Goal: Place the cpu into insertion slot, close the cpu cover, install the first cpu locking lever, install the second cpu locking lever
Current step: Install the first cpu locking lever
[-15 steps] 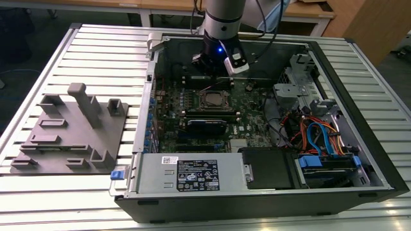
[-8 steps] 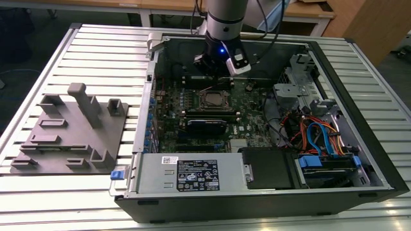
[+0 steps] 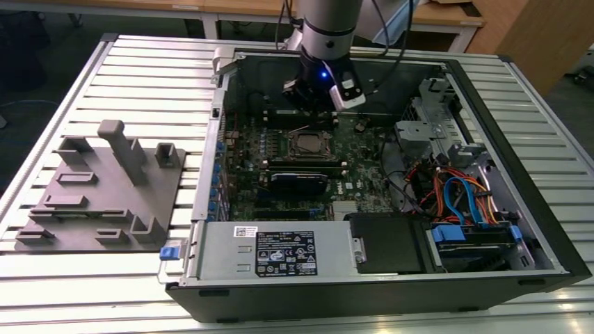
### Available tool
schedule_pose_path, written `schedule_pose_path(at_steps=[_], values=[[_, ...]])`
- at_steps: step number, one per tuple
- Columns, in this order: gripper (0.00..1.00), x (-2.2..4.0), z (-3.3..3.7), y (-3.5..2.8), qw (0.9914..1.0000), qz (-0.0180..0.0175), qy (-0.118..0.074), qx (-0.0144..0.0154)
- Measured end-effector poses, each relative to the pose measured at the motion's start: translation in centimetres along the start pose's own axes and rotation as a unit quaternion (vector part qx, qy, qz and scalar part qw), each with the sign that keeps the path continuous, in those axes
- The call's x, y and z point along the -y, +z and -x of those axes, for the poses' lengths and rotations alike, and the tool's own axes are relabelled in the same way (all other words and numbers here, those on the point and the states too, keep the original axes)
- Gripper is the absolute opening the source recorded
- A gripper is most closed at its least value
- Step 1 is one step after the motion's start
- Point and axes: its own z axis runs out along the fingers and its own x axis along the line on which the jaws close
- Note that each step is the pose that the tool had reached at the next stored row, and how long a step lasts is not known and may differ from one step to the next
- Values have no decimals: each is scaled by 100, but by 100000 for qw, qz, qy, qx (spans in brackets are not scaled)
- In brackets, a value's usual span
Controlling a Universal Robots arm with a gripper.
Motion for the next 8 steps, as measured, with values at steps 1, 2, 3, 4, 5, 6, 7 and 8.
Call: schedule_pose_path(at_steps=[1, 2, 3, 4, 5, 6, 7, 8], values=[[11, 0, 5, 3, 100000, 2, 1, -1], [11, 0, 11, 6, 100000, 4, -1, 1], [11, -1, 15, 9, 100000, 5, -1, 0], [11, -1, 20, 13, 100000, 5, -1, 1], [11, -1, 25, 16, 100000, 5, -2, 1], [11, 0, 29, 20, 100000, 2, -3, 0], [11, 0, 34, 24, 100000, 5, -1, 2], [11, 0, 39, 28, 100000, 4, -1, 0]])
